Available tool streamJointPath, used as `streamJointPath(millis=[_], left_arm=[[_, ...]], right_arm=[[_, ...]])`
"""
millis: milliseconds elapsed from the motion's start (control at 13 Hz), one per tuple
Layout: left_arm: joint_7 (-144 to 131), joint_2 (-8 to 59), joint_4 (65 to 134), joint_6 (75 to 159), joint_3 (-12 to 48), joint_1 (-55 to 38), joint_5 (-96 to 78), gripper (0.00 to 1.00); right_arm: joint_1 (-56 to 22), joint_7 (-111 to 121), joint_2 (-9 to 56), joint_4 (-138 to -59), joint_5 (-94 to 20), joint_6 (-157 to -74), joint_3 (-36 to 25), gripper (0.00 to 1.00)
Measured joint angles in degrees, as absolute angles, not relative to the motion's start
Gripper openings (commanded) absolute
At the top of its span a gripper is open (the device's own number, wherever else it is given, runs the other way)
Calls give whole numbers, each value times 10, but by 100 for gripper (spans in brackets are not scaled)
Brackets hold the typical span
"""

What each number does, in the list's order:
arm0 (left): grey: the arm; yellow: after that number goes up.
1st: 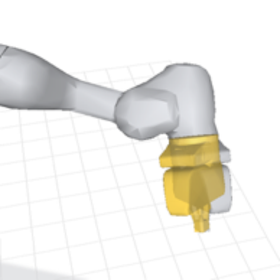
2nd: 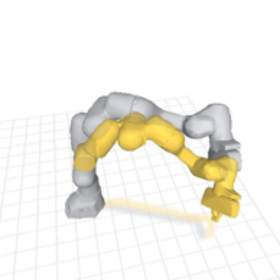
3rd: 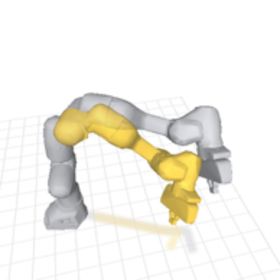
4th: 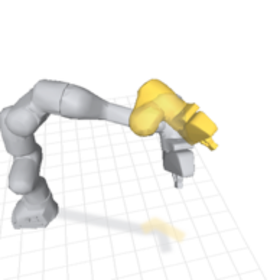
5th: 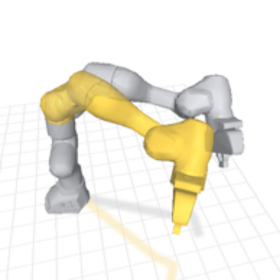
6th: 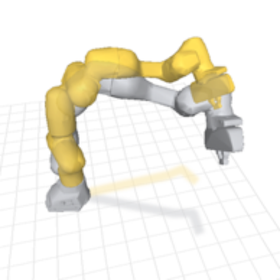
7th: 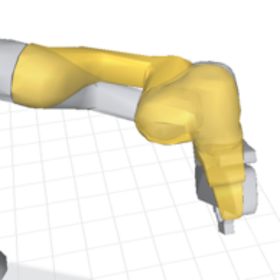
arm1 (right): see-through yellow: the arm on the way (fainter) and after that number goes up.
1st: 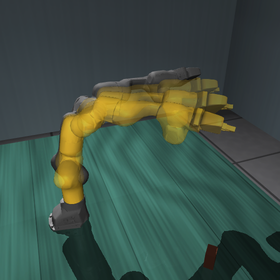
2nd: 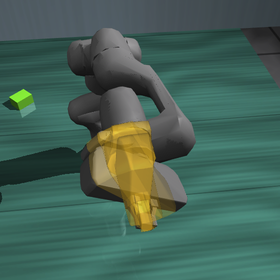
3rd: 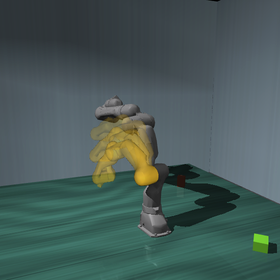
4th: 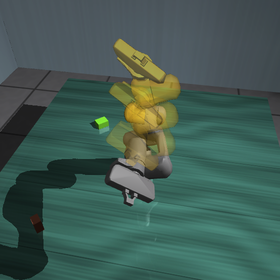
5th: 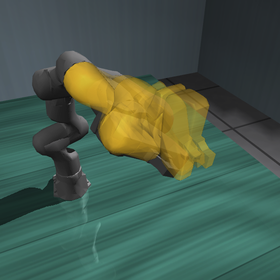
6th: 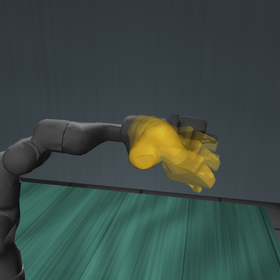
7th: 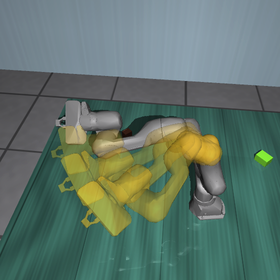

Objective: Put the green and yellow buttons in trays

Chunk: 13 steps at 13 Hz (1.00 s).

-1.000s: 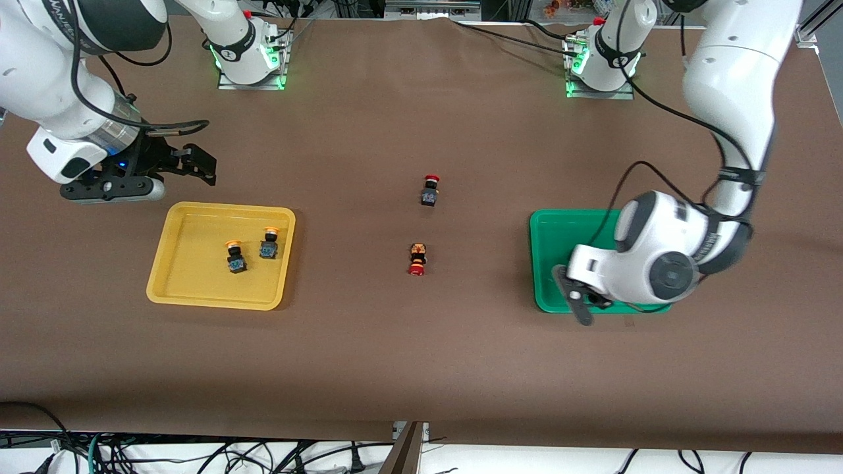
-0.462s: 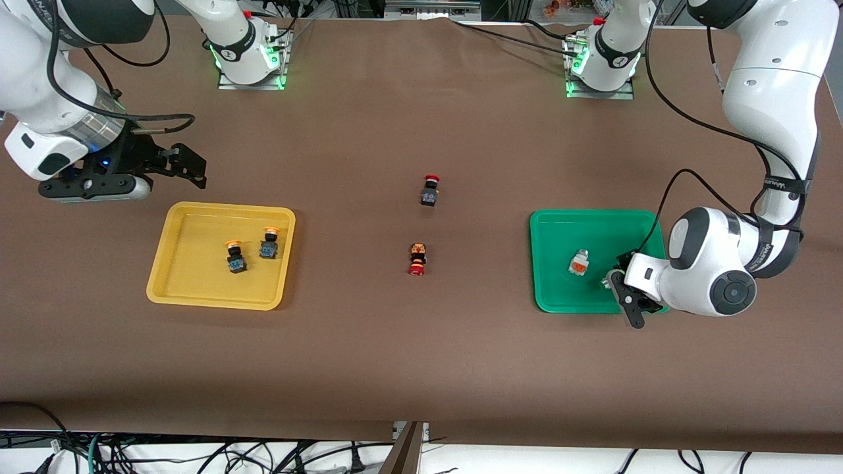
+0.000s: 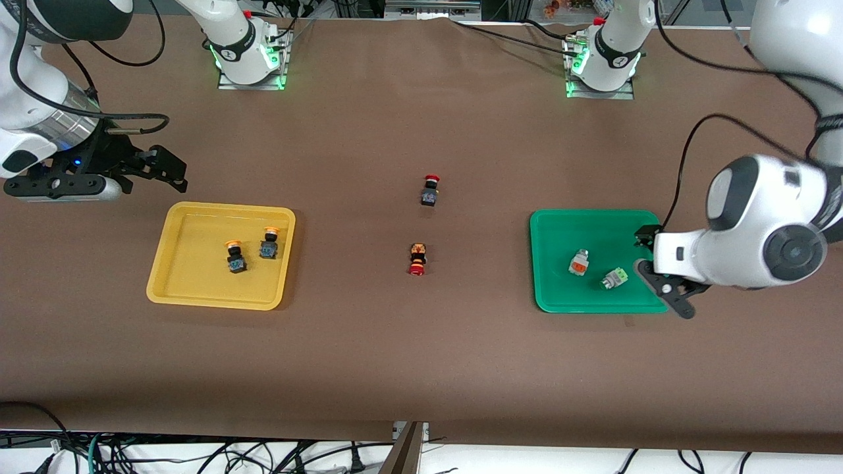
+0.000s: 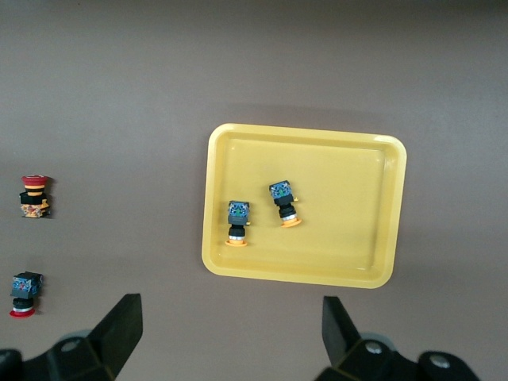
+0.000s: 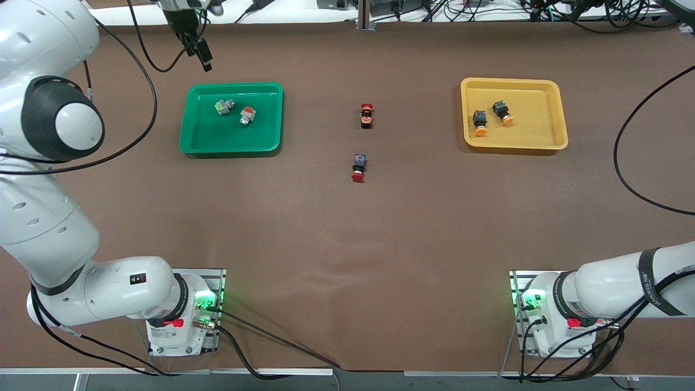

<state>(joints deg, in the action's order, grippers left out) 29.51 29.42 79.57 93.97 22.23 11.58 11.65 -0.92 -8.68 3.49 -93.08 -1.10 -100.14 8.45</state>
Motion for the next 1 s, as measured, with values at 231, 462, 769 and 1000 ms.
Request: streamJointPath(millis=[231, 462, 769, 1000], left_arm=[[82, 216, 795, 911, 240, 113, 116, 100], [-6, 173, 762, 882, 238, 114, 116, 100], [-109, 162, 727, 840, 232, 153, 51, 100], [-121, 132, 776, 844, 233, 181, 11, 100]], right_arm=[[-9, -87, 35, -930, -11, -1001, 85, 100], [-9, -87, 35, -930, -11, -1001, 85, 100], [-9, -87, 35, -930, -11, -1001, 85, 100], [-9, -87, 36, -930, -11, -1001, 85, 100]])
